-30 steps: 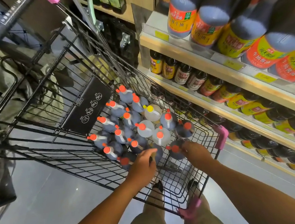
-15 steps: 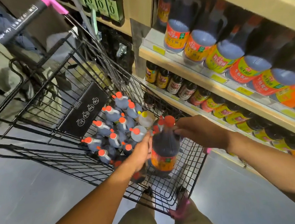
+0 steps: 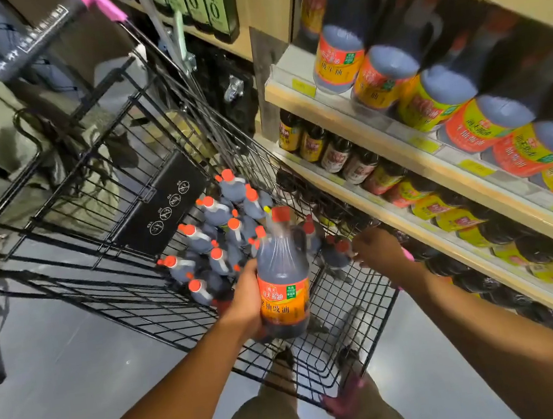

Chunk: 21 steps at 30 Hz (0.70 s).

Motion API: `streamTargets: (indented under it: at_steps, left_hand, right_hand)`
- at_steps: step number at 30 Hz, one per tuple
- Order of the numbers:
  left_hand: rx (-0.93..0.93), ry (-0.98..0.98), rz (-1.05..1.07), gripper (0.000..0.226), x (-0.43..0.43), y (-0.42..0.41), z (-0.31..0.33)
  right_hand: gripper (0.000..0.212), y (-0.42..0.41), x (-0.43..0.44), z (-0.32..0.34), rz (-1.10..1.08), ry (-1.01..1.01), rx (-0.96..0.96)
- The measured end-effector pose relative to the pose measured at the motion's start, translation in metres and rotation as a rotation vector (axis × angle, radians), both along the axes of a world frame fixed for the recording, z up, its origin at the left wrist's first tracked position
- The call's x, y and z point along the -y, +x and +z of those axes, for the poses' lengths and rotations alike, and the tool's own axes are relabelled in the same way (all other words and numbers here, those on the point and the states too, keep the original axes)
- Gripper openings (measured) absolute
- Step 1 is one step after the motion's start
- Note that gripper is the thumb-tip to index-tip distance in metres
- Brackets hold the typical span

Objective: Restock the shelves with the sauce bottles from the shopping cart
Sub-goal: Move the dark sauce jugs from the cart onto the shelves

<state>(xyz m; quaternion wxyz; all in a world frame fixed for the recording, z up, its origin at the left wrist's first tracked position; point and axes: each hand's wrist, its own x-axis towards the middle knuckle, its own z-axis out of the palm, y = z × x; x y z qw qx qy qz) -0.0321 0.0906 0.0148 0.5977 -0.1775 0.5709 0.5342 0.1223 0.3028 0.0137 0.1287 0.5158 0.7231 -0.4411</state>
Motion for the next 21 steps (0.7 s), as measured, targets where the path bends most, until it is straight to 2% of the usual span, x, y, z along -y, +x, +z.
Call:
streamTargets:
  at_steps: [3, 6, 11, 15, 21]
  left_hand:
    - [0.011, 0.007, 0.05, 0.051, 0.008, -0.003, -0.007]
    - [0.039, 0.019, 0.085, 0.046, 0.013, -0.004, -0.015]
    - [0.037, 0.051, 0.083, 0.05, 0.014, -0.002, -0.013]
    - [0.012, 0.035, 0.073, 0.052, 0.019, -0.005, -0.018]
    - [-0.051, 0.017, 0.048, 0.052, 0.026, -0.005, -0.025]
  right_hand:
    - [0.022, 0.013, 0.007, -0.022, 0.16, 0.14, 0.181]
    - [0.022, 0.013, 0.009, -0.045, 0.227, 0.121, 0.274]
    - [0.025, 0.007, 0.008, -0.074, 0.359, 0.188, 0.304]
    - [0.013, 0.011, 0.018, -0.089, 0.308, 0.252, 0.332]
    - [0.014, 0.03, 0.04, -0.093, 0.42, 0.263, 0.307]
